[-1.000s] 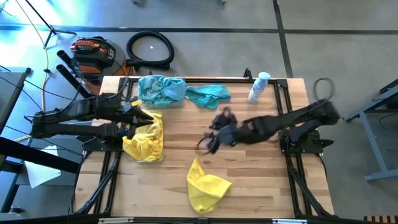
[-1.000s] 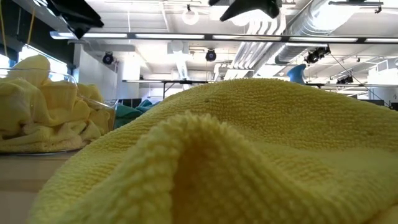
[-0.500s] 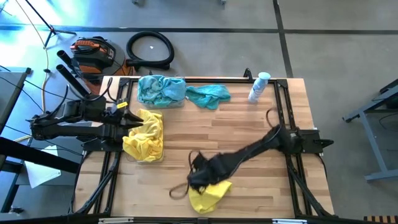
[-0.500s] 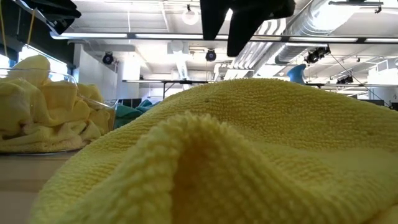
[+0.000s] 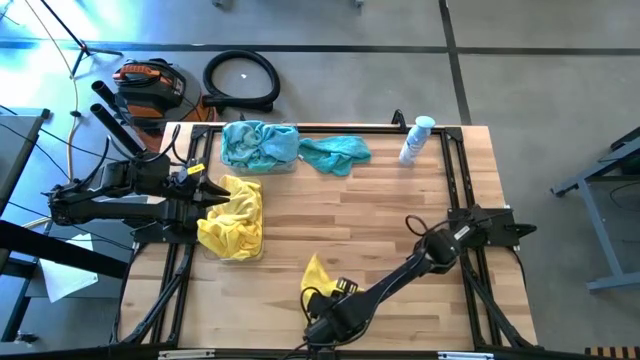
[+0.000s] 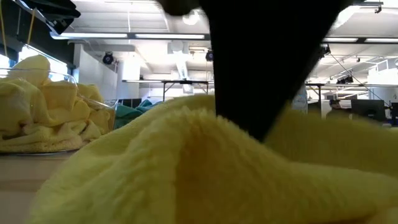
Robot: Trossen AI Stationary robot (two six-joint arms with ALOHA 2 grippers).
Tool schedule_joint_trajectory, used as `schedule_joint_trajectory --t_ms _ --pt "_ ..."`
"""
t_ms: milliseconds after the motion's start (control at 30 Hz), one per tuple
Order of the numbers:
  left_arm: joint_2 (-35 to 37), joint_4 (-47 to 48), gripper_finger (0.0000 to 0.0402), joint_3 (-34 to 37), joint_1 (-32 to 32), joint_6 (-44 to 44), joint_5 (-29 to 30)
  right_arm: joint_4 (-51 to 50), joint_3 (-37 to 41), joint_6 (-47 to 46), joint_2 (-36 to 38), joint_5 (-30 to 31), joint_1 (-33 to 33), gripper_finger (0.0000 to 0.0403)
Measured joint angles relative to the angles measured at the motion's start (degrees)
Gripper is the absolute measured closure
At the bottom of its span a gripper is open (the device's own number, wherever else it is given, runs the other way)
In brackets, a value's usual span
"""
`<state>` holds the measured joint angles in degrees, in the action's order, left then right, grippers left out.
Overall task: Sort microfiber towel by color & place in baskets
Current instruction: Put the yellow towel into the bottom transparent bin
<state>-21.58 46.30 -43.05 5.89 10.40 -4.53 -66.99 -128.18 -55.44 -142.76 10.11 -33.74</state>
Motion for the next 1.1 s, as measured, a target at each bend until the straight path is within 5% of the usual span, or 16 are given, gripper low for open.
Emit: schedule_joint_trajectory --t_ms 167,400,767,900,1100 --pt "0.0 0.23 0.0332 0.0 0.0 -4.48 0.63 0.42 -0.13 -0.2 -2.31 -1.99 1.26 0.0248" --pt "0.0 -0.62 0.0332 0.0 0.02 -6.19 0.83 -0.59 -0.17 0.25 -2.36 -2.51 2.88 0.0389" --pt "0.13 -0.79 0.0332 0.0 0.02 -4.55 0.33 -9.04 -0.35 0.41 7.17 18.55 6.57 0.0395" --pt "0.13 -0.79 0.0332 0.0 0.02 -4.55 0.26 -0.5 -0.31 11.21 9.27 23.49 10.49 0.0399" --pt "0.13 -0.76 0.0332 0.0 0.02 -3.16 0.13 26.39 -0.31 32.93 9.19 21.45 18.86 0.04"
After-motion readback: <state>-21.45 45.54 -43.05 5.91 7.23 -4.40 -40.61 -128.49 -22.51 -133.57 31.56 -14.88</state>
